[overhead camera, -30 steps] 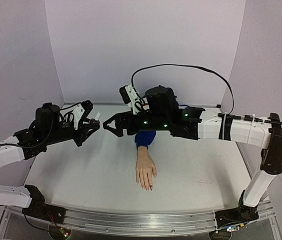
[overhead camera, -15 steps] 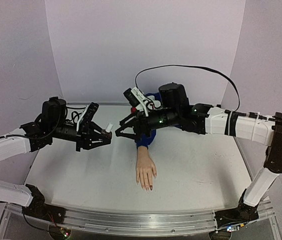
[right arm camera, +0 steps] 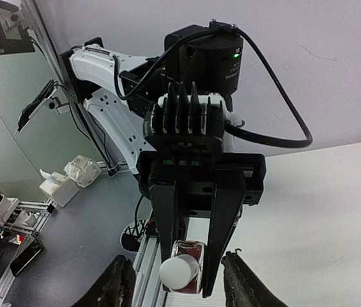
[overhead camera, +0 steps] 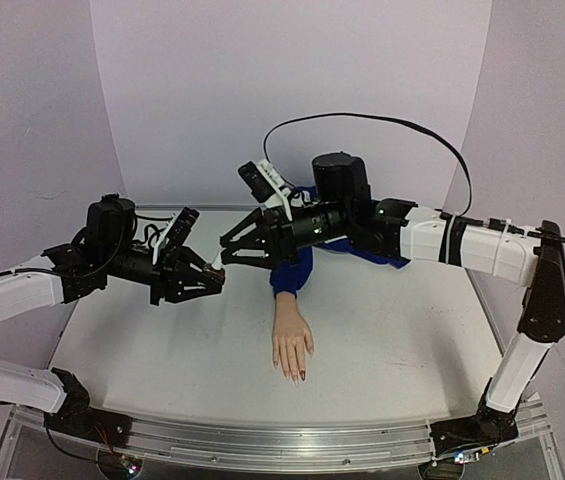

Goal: Paint the nails

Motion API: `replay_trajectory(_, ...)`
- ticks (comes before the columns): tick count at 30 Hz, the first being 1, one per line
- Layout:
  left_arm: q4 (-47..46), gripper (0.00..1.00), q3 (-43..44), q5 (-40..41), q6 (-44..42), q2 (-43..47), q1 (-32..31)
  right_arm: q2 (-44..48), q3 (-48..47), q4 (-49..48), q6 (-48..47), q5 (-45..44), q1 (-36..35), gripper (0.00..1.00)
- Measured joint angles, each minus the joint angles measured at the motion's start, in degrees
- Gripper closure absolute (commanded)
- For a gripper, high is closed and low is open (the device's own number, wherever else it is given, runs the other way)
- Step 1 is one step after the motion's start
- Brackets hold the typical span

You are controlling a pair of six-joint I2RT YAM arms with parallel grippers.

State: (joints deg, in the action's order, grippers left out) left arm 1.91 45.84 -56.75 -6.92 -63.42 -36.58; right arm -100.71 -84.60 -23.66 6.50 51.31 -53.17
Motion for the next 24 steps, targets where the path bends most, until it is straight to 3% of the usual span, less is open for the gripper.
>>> replay_trajectory(10, 0.0, 1.0, 0.02, -0.28, 0.42, -0.42, 0.0, -2.93, -1.55, -2.25, 1.77, 3.06, 0.0, 0.88)
replay_trajectory(16, 0.04, 1.0, 0.02, 1.01, 0.87, -0.35, 0.0, -3.67, -1.79, -3.89, 2.78, 3.98, 0.0, 1.0)
replay_trajectory(24, 1.46, 1.0, 0.02, 8.17, 0.83, 1.36, 0.02, -4.5, -1.46, -6.67, 3.1, 0.81, -0.02, 1.0)
